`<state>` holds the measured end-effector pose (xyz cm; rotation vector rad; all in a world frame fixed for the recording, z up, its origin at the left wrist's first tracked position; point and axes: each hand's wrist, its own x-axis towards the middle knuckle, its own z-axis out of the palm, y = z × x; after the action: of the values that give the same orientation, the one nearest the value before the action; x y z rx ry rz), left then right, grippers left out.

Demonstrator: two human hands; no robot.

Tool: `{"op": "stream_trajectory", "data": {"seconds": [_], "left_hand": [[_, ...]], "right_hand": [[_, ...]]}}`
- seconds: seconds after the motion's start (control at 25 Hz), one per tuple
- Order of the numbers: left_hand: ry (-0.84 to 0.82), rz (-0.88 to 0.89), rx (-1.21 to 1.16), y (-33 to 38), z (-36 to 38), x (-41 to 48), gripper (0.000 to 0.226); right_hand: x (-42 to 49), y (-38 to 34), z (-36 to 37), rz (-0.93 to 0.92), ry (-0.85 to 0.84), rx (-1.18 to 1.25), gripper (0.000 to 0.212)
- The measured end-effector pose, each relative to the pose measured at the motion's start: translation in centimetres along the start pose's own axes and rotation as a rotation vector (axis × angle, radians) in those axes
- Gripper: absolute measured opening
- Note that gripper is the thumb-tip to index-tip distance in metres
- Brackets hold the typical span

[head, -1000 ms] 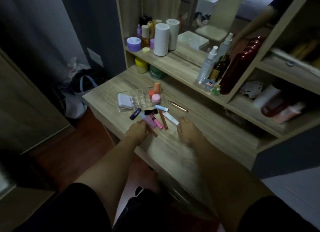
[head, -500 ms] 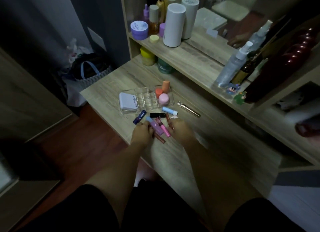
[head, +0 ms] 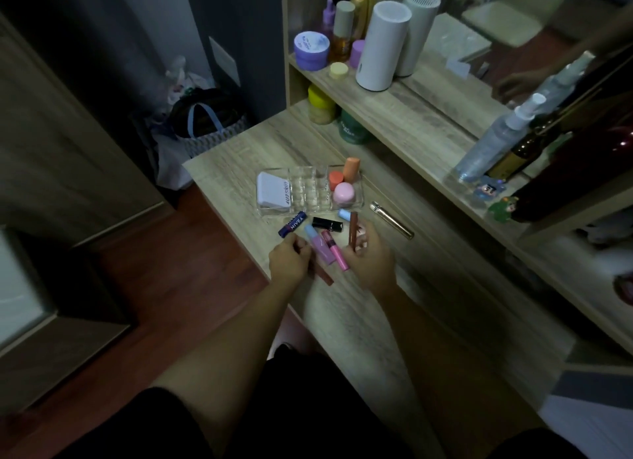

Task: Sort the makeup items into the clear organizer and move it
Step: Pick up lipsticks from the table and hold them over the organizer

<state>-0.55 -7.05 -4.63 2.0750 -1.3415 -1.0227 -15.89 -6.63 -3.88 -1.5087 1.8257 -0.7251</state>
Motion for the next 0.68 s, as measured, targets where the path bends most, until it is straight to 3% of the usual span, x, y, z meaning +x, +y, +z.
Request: {"op": "stream_trajectory", "data": {"seconds": [0.16,0.28,0.44,0.68], "left_hand": [[0.064,0.199,-0.113,-0.2,-2.1,0.1,0.009],[0.117,0.236,-0.267,0.9,-4.3,1.1,0.032],[0.256,0.333,-0.319,4.4,-7.9,5.7,0.028],[0.204,0.513,-0.062,7.7,-9.2,11.1,0.027]], "right_hand": [[1.7,-1.7,-0.8,0.099,-0.088,0.326,0.030],[3.6,-3.5,-0.8,0.102,-0.134,0.498,0.025],[7.5,-5.9,-0.2,-0.022,-0.061,0.473,0.027],[12.7,-7.8,1.4,-0.064,0.007,0.336,0.021]]}}
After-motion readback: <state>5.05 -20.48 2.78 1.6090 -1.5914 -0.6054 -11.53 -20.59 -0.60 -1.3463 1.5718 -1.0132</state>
